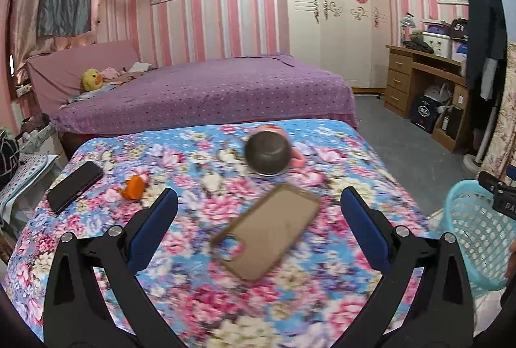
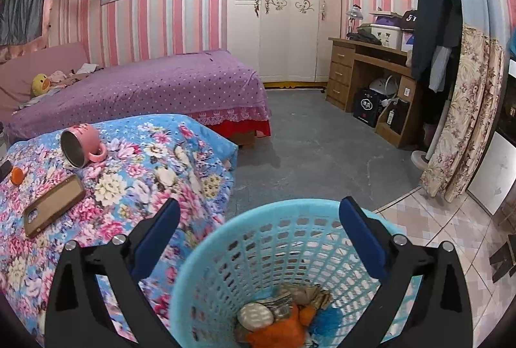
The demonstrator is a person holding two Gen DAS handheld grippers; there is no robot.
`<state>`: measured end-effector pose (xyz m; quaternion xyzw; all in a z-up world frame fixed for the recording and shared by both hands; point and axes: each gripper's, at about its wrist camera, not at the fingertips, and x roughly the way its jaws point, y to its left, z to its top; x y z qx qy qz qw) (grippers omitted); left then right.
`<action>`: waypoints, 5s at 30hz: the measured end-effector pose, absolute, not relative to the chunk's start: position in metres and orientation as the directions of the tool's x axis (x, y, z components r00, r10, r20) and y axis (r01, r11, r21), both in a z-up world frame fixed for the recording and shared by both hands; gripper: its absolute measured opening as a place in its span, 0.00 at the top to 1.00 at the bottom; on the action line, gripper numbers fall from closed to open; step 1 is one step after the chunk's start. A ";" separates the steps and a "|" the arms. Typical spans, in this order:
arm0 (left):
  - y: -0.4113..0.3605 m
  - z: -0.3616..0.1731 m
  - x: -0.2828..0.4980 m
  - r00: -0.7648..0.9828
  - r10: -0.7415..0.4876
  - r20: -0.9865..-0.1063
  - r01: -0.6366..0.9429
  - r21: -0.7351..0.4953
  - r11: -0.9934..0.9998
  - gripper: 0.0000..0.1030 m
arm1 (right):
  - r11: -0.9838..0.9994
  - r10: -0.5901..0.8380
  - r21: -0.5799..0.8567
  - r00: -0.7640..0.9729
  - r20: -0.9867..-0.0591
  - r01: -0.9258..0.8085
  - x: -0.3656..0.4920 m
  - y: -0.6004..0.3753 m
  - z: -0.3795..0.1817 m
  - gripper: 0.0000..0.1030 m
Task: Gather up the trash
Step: 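Move both tools back over the bed, then grasp the dried orange peel with the left tool, then grasp the orange bottle cap with the right tool while the left tool holds the peel, then carry the orange peel and bottle cap over to the blue basket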
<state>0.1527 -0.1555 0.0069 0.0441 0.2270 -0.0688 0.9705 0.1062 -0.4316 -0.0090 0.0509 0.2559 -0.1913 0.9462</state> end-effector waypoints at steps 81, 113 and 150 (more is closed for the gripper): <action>0.083 -0.046 0.300 0.721 -0.098 -0.686 0.025 -0.116 0.993 0.85 | 0.993 0.042 -0.072 0.832 -0.554 -0.098 0.282 -0.151 -0.022 0.06; 0.164 -0.027 0.256 0.753 0.078 -0.654 -0.188 -0.100 0.977 0.85 | 0.955 0.214 -0.012 0.718 -0.662 -0.296 0.346 -0.031 -0.046 0.61; -0.076 -0.020 0.183 0.773 -0.121 -0.623 0.143 -0.016 0.990 0.85 | 0.996 -0.090 -0.044 0.855 -0.510 0.079 0.148 -0.312 0.010 0.61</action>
